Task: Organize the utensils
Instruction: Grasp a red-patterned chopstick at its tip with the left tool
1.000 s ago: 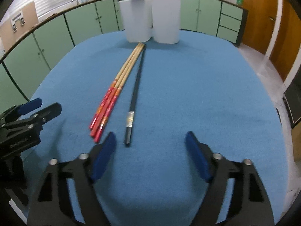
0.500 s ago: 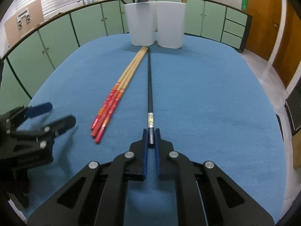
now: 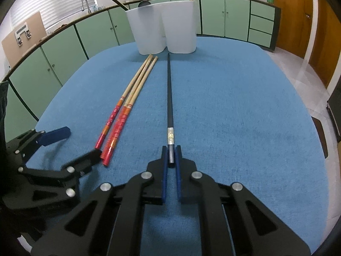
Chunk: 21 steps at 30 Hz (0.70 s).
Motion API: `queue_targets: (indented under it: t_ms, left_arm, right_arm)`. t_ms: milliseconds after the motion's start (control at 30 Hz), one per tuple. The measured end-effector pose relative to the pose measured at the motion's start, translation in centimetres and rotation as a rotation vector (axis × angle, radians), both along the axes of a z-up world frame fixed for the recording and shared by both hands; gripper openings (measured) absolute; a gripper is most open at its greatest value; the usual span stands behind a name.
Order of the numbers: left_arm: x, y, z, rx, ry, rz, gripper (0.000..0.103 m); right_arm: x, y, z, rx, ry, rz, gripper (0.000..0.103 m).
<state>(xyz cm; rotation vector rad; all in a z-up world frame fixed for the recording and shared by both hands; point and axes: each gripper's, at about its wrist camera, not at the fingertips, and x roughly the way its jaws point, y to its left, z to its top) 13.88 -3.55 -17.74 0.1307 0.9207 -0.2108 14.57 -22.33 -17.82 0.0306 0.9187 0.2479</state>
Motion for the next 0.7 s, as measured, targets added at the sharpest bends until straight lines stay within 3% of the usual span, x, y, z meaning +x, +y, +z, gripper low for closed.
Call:
queue_targets:
  t_ms: [400, 567, 667, 700]
  left_arm:
    - [0.9, 0.3, -0.1, -0.023, -0.002, 0.045, 0.078]
    - [1.0, -0.2, 0.1, -0.035, -0.014, 0.018, 0.056]
    - [0.8, -0.5, 0.2, -0.049, -0.023, -0.002, 0.023]
    - [0.8, -0.6, 0.2, -0.05, -0.025, -0.006, 0.019]
  right_arm:
    - [-0.1, -0.2, 0.0, 0.011, 0.001, 0.012, 0.007]
    - [0.0, -0.3, -0.1, 0.019, 0.003, 0.013, 0.007]
    - [0.1, -0.4, -0.1, 0.025, 0.003, 0.013, 0.007]
    - [0.1, -0.4, -0.1, 0.028, 0.003, 0.013, 0.007]
